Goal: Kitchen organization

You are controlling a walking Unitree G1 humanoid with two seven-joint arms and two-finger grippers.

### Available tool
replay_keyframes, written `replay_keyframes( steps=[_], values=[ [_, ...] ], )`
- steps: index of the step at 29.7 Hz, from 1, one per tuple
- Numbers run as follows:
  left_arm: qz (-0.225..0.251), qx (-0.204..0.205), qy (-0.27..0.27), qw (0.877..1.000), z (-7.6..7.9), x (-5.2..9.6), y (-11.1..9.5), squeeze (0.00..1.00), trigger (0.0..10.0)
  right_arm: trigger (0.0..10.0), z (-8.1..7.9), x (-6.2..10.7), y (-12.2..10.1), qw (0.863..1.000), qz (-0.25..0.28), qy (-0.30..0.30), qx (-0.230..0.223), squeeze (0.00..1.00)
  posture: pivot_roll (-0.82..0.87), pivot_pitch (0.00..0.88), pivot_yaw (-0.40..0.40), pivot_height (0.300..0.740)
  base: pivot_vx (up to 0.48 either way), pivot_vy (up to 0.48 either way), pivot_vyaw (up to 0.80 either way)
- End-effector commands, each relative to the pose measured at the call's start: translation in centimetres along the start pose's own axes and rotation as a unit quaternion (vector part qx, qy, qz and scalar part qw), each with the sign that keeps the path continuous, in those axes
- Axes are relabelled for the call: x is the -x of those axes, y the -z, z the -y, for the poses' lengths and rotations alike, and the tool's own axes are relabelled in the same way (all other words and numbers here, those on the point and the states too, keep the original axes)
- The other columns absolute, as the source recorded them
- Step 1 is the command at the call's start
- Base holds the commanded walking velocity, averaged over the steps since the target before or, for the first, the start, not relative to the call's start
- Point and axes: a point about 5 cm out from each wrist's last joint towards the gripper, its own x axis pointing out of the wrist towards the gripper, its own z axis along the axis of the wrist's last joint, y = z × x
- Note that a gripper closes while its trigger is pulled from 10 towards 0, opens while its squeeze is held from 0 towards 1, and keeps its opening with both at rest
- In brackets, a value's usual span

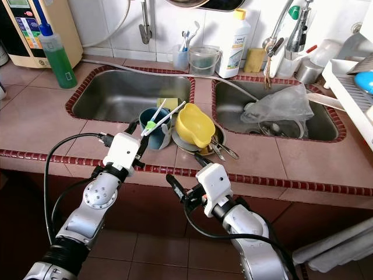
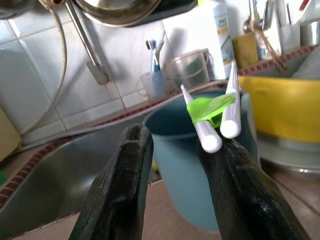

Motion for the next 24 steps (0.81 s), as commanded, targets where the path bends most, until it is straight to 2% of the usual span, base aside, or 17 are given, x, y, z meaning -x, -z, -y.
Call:
replay_keyframes(
  steps=[1,6,19,20,22,23,24],
  values=[
    [0.019,0.007,0.003,1.0,0.0,0.0,-0.7,0.0,10.0,10.0,0.2,0.0,-0.5,1.0,0.006,0.003,0.005,0.0,-0.09,0.052,-0.019,0.74,0.0,0.0,0.0],
    [0.026,0.007,0.022,0.999,0.3,0.1,-0.8,0.0,10.0,10.0,0.2,-0.1,-0.5,1.0,0.006,0.003,0.004,0.0,-0.09,0.053,-0.019,0.74,0.0,0.0,0.0],
    [0.0,0.018,0.052,0.998,1.0,0.3,0.0,0.0,10.0,10.0,0.3,0.0,-0.5,1.0,0.005,0.003,0.007,0.0,-0.09,0.053,-0.019,0.74,0.0,0.0,0.0],
    [0.0,0.019,0.055,0.998,1.1,0.4,0.0,0.67,10.0,10.0,0.3,0.0,-0.5,1.0,0.005,0.003,0.007,0.0,-0.09,0.054,-0.02,0.74,0.0,0.0,0.0],
    [0.0,0.019,0.058,0.998,1.1,0.4,0.0,0.67,10.0,10.0,0.3,0.0,-0.5,1.0,0.005,0.003,0.007,0.0,-0.1,0.055,-0.02,0.74,0.0,0.0,0.0],
    [-0.004,0.023,0.053,0.998,1.0,0.4,0.1,1.0,10.0,10.0,0.3,0.0,-0.5,1.0,0.005,0.002,0.007,0.0,-0.1,0.056,-0.02,0.74,0.0,0.0,0.0],
    [-0.004,0.02,0.053,0.998,1.0,0.4,0.1,1.0,10.0,10.0,0.3,0.0,-0.5,1.0,0.005,0.003,0.007,0.0,-0.09,0.055,-0.02,0.74,0.0,0.0,0.0]
  ],
)
